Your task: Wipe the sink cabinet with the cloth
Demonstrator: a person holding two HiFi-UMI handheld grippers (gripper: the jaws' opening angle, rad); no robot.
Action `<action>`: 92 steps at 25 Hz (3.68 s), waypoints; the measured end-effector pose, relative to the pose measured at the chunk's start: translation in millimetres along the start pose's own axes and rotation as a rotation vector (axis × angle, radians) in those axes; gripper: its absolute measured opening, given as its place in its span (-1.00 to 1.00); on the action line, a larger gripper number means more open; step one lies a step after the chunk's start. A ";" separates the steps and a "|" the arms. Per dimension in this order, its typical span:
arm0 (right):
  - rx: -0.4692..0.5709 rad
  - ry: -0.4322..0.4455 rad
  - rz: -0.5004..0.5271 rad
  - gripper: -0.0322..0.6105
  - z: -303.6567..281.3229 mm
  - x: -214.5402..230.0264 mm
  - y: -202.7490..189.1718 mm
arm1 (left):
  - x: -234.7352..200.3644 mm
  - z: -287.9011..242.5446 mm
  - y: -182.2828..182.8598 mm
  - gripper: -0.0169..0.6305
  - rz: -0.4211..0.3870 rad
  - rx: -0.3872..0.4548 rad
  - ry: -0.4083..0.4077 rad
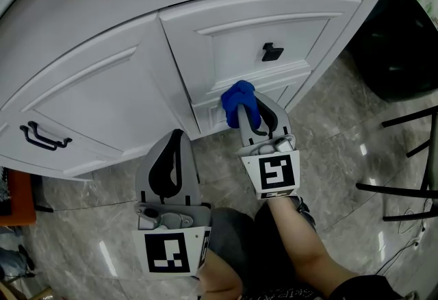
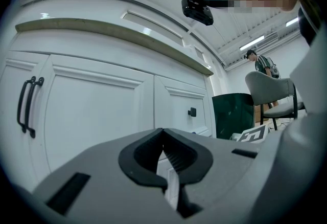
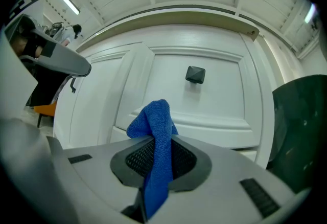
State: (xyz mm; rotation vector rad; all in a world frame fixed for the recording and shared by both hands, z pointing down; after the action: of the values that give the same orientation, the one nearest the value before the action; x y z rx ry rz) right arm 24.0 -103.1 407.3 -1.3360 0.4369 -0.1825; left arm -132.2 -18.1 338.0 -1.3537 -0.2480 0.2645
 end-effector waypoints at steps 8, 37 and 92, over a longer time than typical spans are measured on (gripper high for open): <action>-0.009 0.002 0.030 -0.72 1.4 9.8 -1.4 | -1.7 0.7 -1.4 -0.93 0.006 0.005 -0.008; 0.005 -0.052 0.007 -0.72 13.3 59.6 -16.2 | 12.7 -4.5 0.3 -0.93 -0.024 -0.014 -0.025; 0.007 0.306 -0.002 -0.72 6.1 -47.1 -6.5 | -21.5 1.8 -15.9 -0.93 -0.067 -0.073 0.034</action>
State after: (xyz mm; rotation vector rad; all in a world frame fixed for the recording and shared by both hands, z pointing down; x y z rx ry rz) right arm -15.4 -81.5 424.0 -1.3060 0.6916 -0.3926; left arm -152.4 -26.7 353.5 -1.4180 -0.2758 0.1774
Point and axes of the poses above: the fingertips, and each gripper's own axes: z backward along the fingers, x to its right, y out of its top, the point moved 7 cm from there along z, backward along the fingers, and after that the axes turned 9 degrees about x, right-handed, at the moved point
